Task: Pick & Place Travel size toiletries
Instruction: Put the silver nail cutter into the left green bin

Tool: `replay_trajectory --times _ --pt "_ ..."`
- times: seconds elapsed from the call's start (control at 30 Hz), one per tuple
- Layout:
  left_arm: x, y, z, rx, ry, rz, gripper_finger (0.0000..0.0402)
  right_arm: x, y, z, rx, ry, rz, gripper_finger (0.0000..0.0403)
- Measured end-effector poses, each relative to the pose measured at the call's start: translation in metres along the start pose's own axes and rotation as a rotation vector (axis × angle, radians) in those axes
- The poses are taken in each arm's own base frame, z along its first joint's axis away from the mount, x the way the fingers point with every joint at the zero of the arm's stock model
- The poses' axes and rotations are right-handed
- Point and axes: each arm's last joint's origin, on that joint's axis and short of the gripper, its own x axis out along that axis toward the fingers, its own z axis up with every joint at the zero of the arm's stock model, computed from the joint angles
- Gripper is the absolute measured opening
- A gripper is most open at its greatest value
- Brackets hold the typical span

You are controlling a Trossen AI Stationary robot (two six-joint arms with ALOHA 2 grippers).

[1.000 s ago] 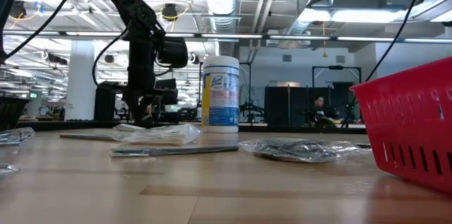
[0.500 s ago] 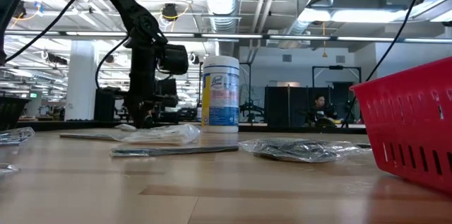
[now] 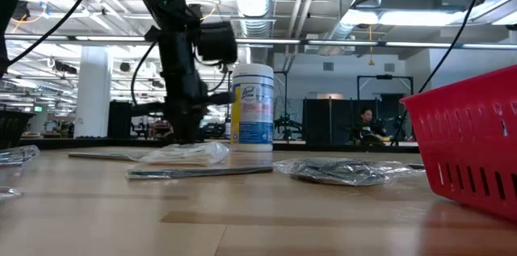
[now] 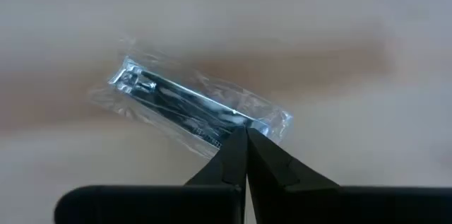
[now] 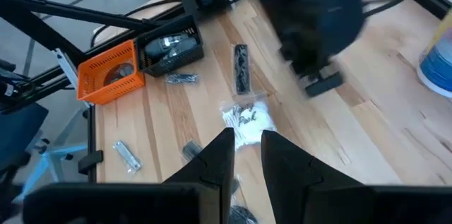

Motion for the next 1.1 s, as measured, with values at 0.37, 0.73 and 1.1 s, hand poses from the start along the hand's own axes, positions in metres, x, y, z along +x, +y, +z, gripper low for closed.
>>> replay_trajectory --times 0.37,0.73,1.1 --pt "-0.019 -0.068 -0.036 0.110 -0.071 -0.636 0.0000 0.001 -0.017 -0.003 0.096 0.056 -0.131 0.0065" --pt "-0.077 -0.034 -0.037 0.142 -0.233 -0.407 0.0000 0.026 -0.032 -0.015 0.116 0.220 -0.270 0.0065" --pt "-0.044 -0.005 -0.029 0.195 -0.044 -0.227 0.0000 0.087 -0.037 -0.048 0.107 0.478 -0.305 0.0065"
